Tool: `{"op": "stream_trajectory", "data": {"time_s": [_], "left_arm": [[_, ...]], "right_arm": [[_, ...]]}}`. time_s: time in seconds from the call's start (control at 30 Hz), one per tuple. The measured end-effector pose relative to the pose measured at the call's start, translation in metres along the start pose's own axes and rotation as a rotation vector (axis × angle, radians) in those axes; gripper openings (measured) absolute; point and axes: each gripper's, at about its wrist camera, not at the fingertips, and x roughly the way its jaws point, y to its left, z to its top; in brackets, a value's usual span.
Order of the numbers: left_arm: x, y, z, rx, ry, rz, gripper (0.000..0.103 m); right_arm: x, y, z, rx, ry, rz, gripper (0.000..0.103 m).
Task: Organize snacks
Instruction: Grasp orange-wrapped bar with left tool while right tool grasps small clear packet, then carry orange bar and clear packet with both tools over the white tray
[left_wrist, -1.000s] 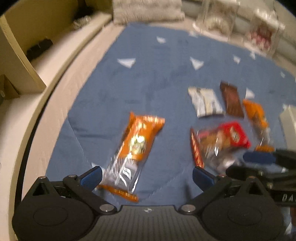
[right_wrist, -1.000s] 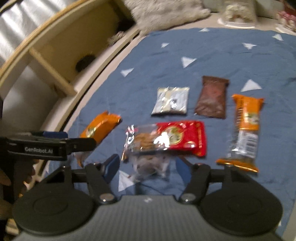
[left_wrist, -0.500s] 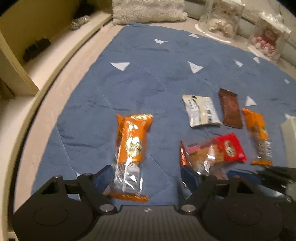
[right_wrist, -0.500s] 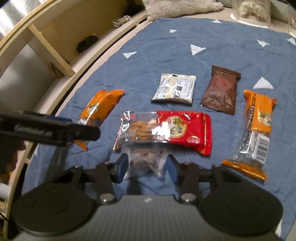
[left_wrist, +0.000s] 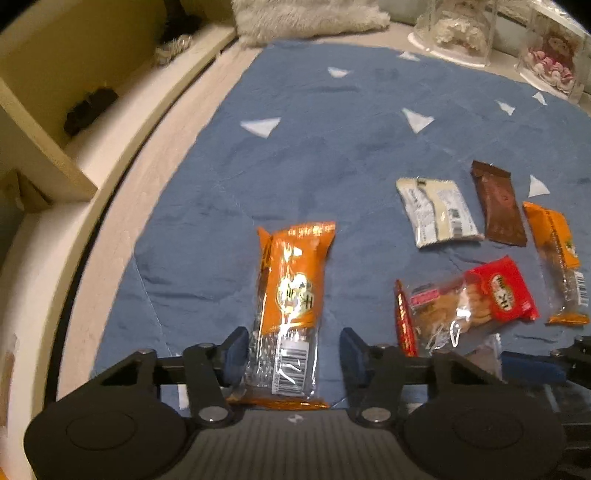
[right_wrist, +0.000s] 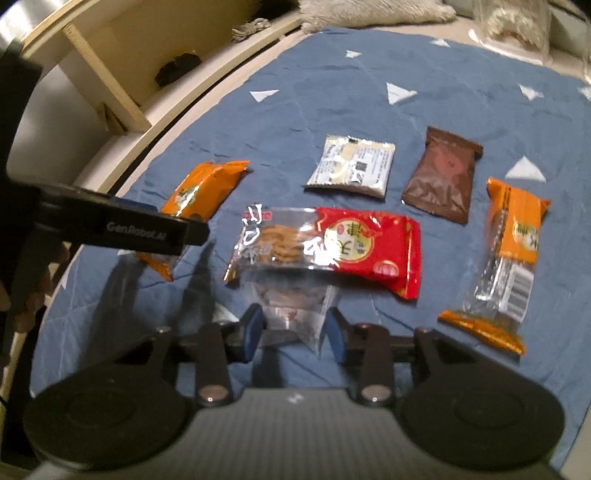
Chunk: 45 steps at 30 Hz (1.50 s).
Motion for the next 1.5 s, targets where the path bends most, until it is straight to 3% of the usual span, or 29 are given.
{"op": "stream_trajectory", "data": {"time_s": [0.07,0.27,0.57,1.03,1.2,1.5], "left_arm": [[0.006,0.004,-0.002,-0.009,0.017,0.013,0.047],[0.004,0.015,-0.001,-0.062,0.006,-0.010,0.041],[-0.022,0.013,-0.006,-0.078,-0.038,-0.053,0.039],[-0.086,0.009,-0.030,-0.155,-0.159,-0.158,0.038],[-0.108,-0.012,-0.031,-0.129,-0.208,-0.200,0.038],[-0.142,-0.082,-0.024,-0.039,-0.276,-0.334,0.038]], "right_arm": [[0.000,-0.002,0.000,-0.001,0.000,0.002,0.043],[-0.005,-0.001,-0.001,-0.018,-0.014,0.007,0.032],[-0.019,0.007,-0.004,-0.040,-0.030,-0.002,0.030],[-0.085,0.007,-0.018,-0.033,-0.120,-0.054,0.030],[-0.113,-0.004,-0.021,-0.006,-0.164,-0.087,0.030],[-0.175,-0.052,-0.038,0.075,-0.234,-0.179,0.030]]}}
